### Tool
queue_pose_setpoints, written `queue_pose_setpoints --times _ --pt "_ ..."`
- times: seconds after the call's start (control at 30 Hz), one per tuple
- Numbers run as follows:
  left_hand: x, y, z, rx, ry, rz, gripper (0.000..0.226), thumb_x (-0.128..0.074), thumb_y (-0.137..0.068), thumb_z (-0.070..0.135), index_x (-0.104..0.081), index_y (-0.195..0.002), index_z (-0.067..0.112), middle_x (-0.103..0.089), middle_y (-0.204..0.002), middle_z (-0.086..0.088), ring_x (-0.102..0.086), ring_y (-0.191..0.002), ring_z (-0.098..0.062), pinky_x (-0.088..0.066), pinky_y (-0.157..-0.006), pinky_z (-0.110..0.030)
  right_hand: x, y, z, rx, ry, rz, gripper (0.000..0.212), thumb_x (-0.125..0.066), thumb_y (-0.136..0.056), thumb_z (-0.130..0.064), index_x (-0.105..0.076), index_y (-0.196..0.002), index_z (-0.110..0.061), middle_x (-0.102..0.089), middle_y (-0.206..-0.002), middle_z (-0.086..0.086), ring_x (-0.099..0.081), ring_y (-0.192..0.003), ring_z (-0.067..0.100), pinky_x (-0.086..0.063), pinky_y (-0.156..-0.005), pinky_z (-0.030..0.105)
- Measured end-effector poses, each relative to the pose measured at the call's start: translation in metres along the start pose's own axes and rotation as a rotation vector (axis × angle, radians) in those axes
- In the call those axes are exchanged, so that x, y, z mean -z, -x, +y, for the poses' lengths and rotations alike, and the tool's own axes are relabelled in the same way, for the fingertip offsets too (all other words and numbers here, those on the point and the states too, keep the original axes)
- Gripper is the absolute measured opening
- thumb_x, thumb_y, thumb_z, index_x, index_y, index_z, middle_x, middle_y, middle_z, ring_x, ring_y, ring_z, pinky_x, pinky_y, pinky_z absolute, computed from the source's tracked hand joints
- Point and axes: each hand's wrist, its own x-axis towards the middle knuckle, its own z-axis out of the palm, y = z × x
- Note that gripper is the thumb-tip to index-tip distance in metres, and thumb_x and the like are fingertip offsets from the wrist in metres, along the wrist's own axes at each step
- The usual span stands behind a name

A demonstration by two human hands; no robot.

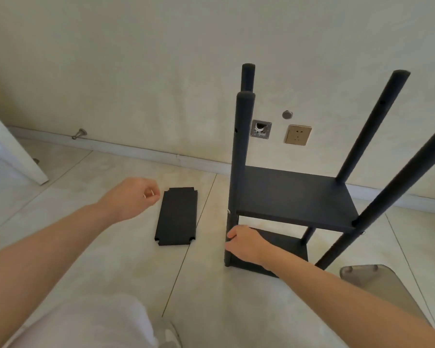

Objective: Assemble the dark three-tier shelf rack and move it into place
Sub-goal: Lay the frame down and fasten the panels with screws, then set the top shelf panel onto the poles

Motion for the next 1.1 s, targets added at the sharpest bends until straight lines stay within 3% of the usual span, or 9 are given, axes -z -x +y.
queue_pose_setpoints --times 0.17,0.3,0.37,0.43,0.5,0.57,0.63,0.83,1.1 --pt "-0.05 -0.017 -0.072 0.137 0.106 -0.046 0.017 -0.062 -0.096 0.02 -0.066 -0.082 0.029 -0.068 -0.084 0.004 -0.066 -0.079 -0.017 -0.052 -0.071 -0.032 -0.054 -0.061 -0.02 -0.076 0.003 -0.077 0.038 -0.049 -0.097 -0.019 -0.05 -0.131 -0.002 -0.055 -0.132 0.015 -0.061 -0.108 0.027 -0.051 -0.097 0.043" --pt "-0.102 -0.037 -0.115 0.242 0.187 -0.072 0.018 -0.059 -0.097 0.019 -0.065 -0.084 0.029 -0.068 -0.088 0.005 -0.066 -0.08 -0.018 -0.045 -0.061 -0.026 -0.089 -0.112 -0.025 -0.123 0.041 -0.126 0.035 -0.047 -0.099 -0.022 -0.049 -0.129 -0.005 -0.055 -0.129 0.012 -0.057 -0.115 0.028 -0.049 -0.096 0.037" --pt "-0.129 -0.047 -0.132 0.286 0.227 -0.078 0.017 -0.058 -0.097 0.019 -0.064 -0.085 0.029 -0.067 -0.092 0.003 -0.066 -0.081 -0.016 -0.044 -0.062 -0.025 -0.1 -0.136 -0.025 -0.127 0.056 -0.141 0.031 -0.047 -0.1 -0.023 -0.051 -0.125 -0.006 -0.056 -0.122 0.011 -0.056 -0.11 0.027 -0.048 -0.087 0.032" --pt "-0.155 -0.056 -0.145 0.339 0.272 -0.088 0.012 -0.058 -0.098 0.02 -0.065 -0.092 0.027 -0.066 -0.096 0.002 -0.065 -0.081 -0.016 -0.045 -0.065 -0.025 -0.111 -0.159 -0.022 -0.152 0.062 -0.123 0.01 -0.046 -0.099 -0.02 -0.051 -0.094 -0.013 -0.054 -0.094 0.005 -0.053 -0.082 0.02 -0.041 -0.063 0.025" --pt "-0.18 -0.065 -0.157 0.399 0.32 -0.111 0.007 -0.059 -0.099 0.023 -0.064 -0.103 0.024 -0.064 -0.101 0.003 -0.061 -0.078 -0.014 -0.044 -0.063 -0.023 -0.12 -0.181 -0.018 -0.199 0.044 -0.095 0.024 -0.045 -0.099 -0.019 -0.041 -0.076 -0.018 -0.044 -0.076 0.001 -0.042 -0.064 0.015 -0.031 -0.052 0.024" --pt "-0.204 -0.072 -0.167 0.45 0.387 -0.146 0.018 -0.059 -0.099 0.025 -0.061 -0.116 0.02 -0.061 -0.107 0.004 -0.057 -0.079 -0.013 -0.041 -0.062 -0.021 -0.128 -0.199 -0.013 -0.222 0.013 -0.106 0.016 -0.044 -0.101 -0.021 -0.055 -0.1 -0.009 -0.056 -0.095 0.007 -0.049 -0.076 0.018 -0.038 -0.063 0.024" --pt "-0.223 -0.08 -0.172 0.491 0.458 -0.174 0.031 -0.058 -0.1 0.026 -0.055 -0.129 0.017 -0.058 -0.116 0.003 -0.055 -0.087 -0.014 -0.04 -0.066 -0.022 -0.136 -0.215 -0.008 -0.267 -0.045 -0.098 0.038 -0.043 -0.102 -0.023 -0.047 -0.132 0.001 -0.056 -0.116 0.013 -0.052 -0.088 0.022 -0.044 -0.073 0.031" --pt "-0.258 -0.102 -0.168 0.534 0.549 -0.24 0.049 -0.058 -0.098 0.019 -0.044 -0.145 0.012 -0.055 -0.141 -0.007 -0.054 -0.122 -0.026 -0.04 -0.088 -0.028 -0.156 -0.252 0.001 -0.394 -0.251 -0.109 0.045 -0.051 -0.099 -0.023 -0.039 -0.139 -0.006 -0.054 -0.128 0.012 -0.061 -0.111 0.029 -0.05 -0.099 0.045" --pt "-0.275 -0.116 -0.16 0.535 0.614 -0.251 0.068 -0.065 -0.092 0.017 -0.031 -0.151 0.01 -0.045 -0.148 -0.01 -0.045 -0.134 -0.032 -0.041 -0.112 -0.048 -0.173 -0.267 0.002 -0.434 -0.444 -0.155 0.029 -0.06 -0.091 -0.023 -0.047 -0.116 -0.033 -0.051 -0.099 -0.015 -0.052 -0.091 0.012 -0.048 -0.061 0.023"
